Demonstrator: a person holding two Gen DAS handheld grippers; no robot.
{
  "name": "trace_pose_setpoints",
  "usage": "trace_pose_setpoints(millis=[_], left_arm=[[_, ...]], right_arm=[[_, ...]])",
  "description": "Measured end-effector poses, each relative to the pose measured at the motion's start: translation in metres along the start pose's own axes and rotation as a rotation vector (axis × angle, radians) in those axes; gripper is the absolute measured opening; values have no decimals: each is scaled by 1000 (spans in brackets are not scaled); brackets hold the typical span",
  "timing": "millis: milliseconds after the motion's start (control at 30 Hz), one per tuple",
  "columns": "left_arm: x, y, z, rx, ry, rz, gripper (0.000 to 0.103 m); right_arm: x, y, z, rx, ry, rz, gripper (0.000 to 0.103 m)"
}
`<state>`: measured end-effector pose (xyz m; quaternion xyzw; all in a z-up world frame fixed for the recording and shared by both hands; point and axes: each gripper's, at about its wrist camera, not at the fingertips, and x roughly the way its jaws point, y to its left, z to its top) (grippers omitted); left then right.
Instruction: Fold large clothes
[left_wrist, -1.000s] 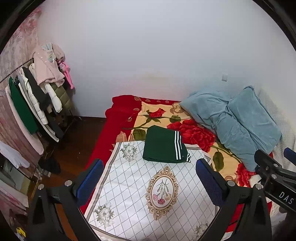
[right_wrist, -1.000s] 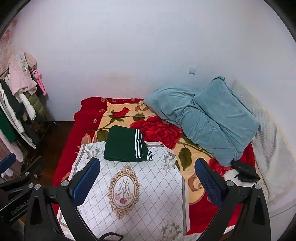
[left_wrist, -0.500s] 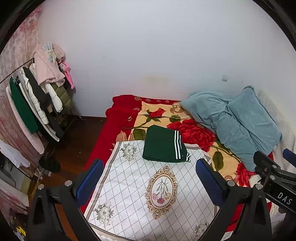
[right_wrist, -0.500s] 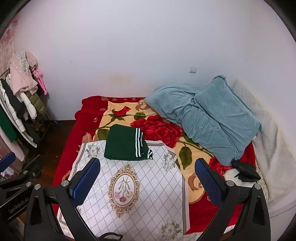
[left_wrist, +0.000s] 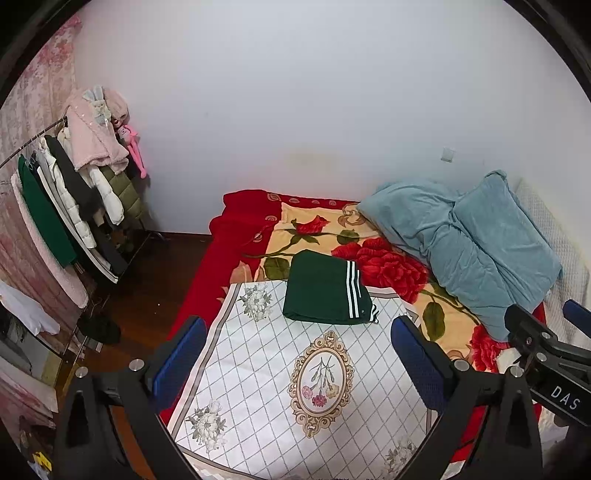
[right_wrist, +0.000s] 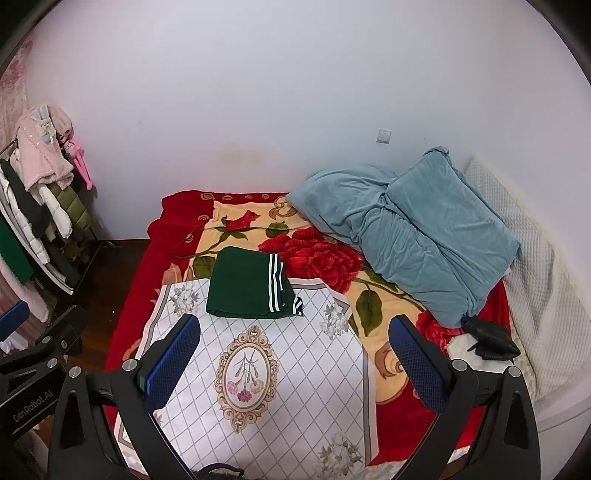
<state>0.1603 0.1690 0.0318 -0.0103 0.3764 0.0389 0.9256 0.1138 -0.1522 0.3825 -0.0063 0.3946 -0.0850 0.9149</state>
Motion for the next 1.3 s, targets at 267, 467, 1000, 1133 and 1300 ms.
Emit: trace_pose_setpoints(millis=[267, 467, 1000, 1133, 1300], left_arm=[[0, -3, 3, 2, 6, -1, 102], [1, -4, 3, 1, 5, -3, 102], [2, -1, 5, 5, 2, 3, 102], [1, 1, 5, 5, 2, 5, 102], [1, 2, 5, 4, -3, 1, 102]], right_arm=[[-2, 0, -1, 3, 0, -4, 103], [-2, 0, 0, 6, 0, -6, 103], [-1, -2, 2, 5, -3, -4, 103], [-1, -2, 3, 5, -3, -4, 103], [0, -1, 8, 1, -3, 1, 103]])
